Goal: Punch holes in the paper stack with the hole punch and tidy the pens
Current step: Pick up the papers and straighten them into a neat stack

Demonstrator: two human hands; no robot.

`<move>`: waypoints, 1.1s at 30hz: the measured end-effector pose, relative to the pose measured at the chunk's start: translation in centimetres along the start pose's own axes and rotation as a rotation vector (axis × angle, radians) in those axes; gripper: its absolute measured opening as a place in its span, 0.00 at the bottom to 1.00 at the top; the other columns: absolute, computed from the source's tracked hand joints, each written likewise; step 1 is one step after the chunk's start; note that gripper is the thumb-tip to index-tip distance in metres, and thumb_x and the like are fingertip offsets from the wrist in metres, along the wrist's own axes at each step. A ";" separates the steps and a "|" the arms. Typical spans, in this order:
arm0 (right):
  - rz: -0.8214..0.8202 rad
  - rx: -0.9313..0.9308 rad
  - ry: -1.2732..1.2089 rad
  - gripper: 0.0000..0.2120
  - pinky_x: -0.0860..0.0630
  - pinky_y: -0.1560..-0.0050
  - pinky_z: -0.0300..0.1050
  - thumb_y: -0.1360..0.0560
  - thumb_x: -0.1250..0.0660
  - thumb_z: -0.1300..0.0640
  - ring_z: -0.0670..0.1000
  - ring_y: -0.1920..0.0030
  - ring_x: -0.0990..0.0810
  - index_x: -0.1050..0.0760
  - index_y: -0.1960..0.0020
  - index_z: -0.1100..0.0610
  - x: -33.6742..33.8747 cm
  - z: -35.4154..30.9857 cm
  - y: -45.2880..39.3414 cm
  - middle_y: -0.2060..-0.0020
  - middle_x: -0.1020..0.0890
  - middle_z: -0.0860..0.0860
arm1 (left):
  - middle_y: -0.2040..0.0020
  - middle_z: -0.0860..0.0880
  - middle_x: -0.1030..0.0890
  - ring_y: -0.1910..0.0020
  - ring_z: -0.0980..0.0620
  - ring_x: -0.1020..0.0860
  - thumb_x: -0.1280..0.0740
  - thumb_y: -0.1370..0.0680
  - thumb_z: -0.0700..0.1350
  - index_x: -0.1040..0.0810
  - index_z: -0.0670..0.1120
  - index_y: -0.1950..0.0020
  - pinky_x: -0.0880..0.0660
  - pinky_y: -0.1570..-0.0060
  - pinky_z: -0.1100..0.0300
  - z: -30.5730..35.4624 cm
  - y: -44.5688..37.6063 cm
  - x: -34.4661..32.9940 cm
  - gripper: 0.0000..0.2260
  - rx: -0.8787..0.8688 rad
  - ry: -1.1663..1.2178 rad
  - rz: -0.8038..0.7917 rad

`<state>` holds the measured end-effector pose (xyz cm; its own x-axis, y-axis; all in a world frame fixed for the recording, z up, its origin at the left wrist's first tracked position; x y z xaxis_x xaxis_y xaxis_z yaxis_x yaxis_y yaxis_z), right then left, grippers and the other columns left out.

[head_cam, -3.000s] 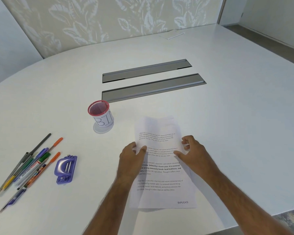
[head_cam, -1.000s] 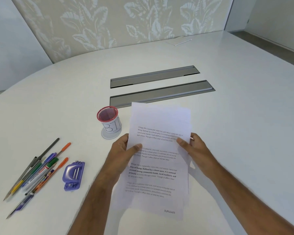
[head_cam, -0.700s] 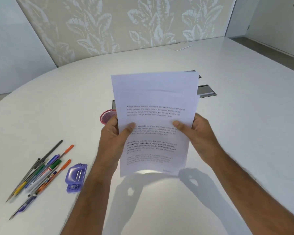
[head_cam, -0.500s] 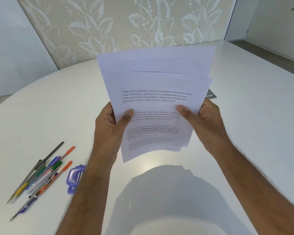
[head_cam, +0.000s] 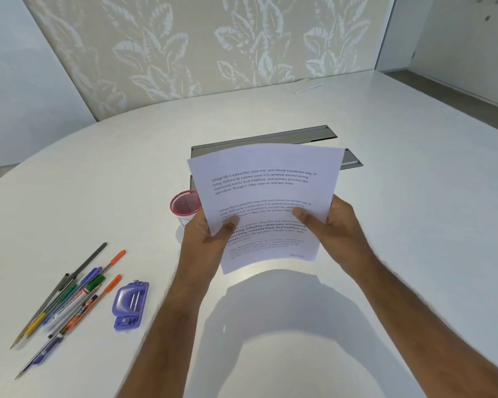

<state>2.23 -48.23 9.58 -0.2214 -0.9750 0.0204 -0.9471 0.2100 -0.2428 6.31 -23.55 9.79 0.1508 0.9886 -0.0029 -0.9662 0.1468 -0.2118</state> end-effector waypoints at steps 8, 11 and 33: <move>0.006 -0.111 0.026 0.12 0.16 0.45 0.48 0.25 0.22 0.50 0.47 0.47 0.11 0.16 0.42 0.45 0.1 4.4 1.4 0.47 0.10 0.43 | 0.49 0.58 0.11 0.52 0.56 0.13 0.28 0.20 0.43 0.16 0.54 0.43 0.20 0.58 0.64 -2.3 0.9 -0.3 0.08 0.151 -0.063 0.054; 0.036 -0.100 0.014 0.14 0.18 0.54 0.35 0.27 0.22 0.44 0.44 0.50 0.11 0.17 0.42 0.41 0.4 3.6 1.3 0.48 0.10 0.41 | 0.47 0.58 0.11 0.52 0.57 0.13 0.27 0.21 0.48 0.16 0.57 0.42 0.19 0.59 0.67 -1.3 0.9 -0.1 0.09 0.087 -0.040 0.068; 0.038 -0.179 0.084 0.09 0.21 0.58 0.27 0.24 0.22 0.54 0.36 0.54 0.13 0.16 0.48 0.43 0.4 6.8 2.8 0.53 0.11 0.35 | 0.43 0.57 0.12 0.44 0.54 0.15 0.28 0.20 0.47 0.17 0.55 0.38 0.20 0.43 0.50 -4.7 2.9 -1.0 0.11 0.220 -0.071 0.021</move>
<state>1.09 -48.56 2.30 -0.2692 -0.9582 0.0971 -0.9623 0.2634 -0.0686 4.32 -24.30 4.58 0.1229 0.9903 0.0651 -0.9924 0.1228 0.0057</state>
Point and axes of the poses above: each hand's wrist, its own y-axis away from the middle knuckle, its own x-axis out of the back of the hand, z = x × y, the point moved 7 cm from there along -y, towards the middle knuckle
